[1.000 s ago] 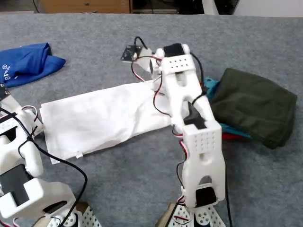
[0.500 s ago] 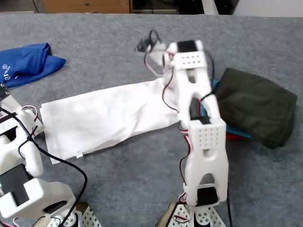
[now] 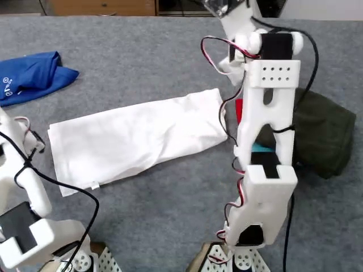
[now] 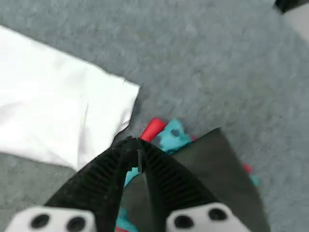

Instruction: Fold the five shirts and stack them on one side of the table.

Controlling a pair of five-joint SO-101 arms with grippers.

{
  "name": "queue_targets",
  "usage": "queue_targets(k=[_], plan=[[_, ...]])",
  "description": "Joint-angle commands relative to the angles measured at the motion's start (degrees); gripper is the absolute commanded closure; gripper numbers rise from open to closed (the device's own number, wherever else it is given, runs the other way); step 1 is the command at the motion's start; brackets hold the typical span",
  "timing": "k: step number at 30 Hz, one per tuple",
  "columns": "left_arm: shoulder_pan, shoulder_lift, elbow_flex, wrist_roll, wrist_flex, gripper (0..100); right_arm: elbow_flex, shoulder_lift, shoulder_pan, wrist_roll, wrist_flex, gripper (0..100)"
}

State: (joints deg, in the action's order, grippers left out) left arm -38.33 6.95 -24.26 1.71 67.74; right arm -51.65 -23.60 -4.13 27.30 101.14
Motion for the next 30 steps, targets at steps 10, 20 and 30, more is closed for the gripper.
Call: queue_targets(k=[10, 20, 30], plan=[[-0.2, -4.5, 17.7, 0.8, 20.9, 70, 18.4, -7.4, 5.6, -1.2, -28.5, 99.4], [2.7, -19.1, 18.8, 10.3, 10.5, 74, 18.9, -14.6, 10.3, -14.3, -40.4, 99.4], [7.7, -24.3, 22.1, 9.8, 6.9, 85, 18.9, -17.4, 11.6, -16.4, -46.3, 99.4]])
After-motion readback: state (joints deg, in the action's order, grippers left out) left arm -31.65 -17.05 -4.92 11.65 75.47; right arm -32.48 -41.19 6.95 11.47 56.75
